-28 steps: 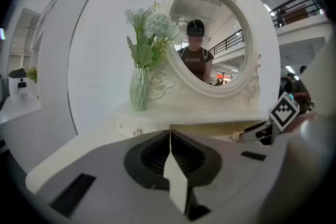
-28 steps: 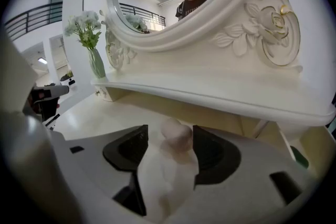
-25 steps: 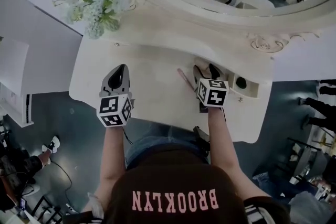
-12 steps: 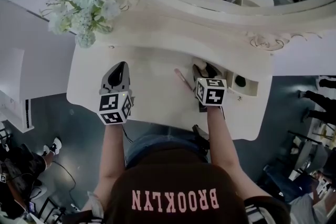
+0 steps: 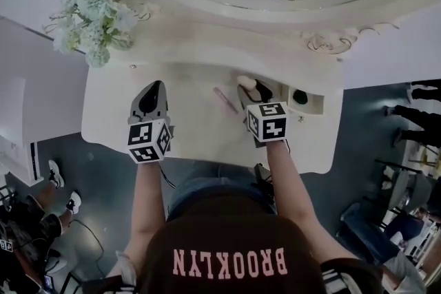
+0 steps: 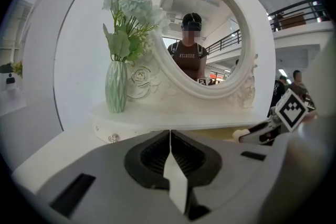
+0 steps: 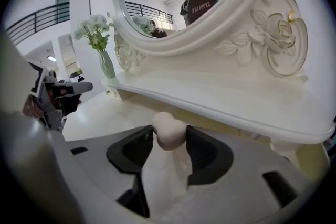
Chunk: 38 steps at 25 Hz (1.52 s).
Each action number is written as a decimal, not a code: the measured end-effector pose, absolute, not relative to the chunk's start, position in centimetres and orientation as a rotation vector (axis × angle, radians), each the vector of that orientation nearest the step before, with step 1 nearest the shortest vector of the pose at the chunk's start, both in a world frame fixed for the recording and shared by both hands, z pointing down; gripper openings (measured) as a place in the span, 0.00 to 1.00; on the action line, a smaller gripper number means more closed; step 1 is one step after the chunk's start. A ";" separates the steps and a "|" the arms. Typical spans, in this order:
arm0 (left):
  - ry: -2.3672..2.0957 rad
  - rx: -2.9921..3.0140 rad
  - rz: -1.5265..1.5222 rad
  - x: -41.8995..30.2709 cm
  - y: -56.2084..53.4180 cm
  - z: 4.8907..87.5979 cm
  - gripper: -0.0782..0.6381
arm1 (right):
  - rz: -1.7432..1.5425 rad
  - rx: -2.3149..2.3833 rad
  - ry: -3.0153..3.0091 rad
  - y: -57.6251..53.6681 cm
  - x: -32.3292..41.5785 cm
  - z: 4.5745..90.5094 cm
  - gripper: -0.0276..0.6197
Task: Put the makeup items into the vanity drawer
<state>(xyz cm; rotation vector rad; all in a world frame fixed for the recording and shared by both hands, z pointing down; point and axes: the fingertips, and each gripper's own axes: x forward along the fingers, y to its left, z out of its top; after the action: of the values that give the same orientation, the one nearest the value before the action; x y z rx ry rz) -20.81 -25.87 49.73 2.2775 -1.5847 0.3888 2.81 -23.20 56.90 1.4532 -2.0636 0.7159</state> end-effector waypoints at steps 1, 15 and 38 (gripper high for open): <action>-1.583 2.280 0.382 -20.4 -25.8 49.6 0.12 | 0.694 1.444 -2.084 -23.0 2.7 56.3 0.33; -1.558 2.363 0.325 -16.0 -25.4 46.8 0.12 | 0.582 1.600 -2.089 -19.7 9.3 51.7 0.33; -1.487 2.423 0.344 -8.1 -24.8 46.4 0.12 | 0.700 1.958 -1.819 -14.0 25.7 52.3 0.35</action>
<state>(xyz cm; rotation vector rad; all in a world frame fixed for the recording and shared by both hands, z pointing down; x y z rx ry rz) -8.07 -24.81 46.40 2.4227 -1.4874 0.3436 25.68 -13.99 52.27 1.9583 -1.8186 0.6999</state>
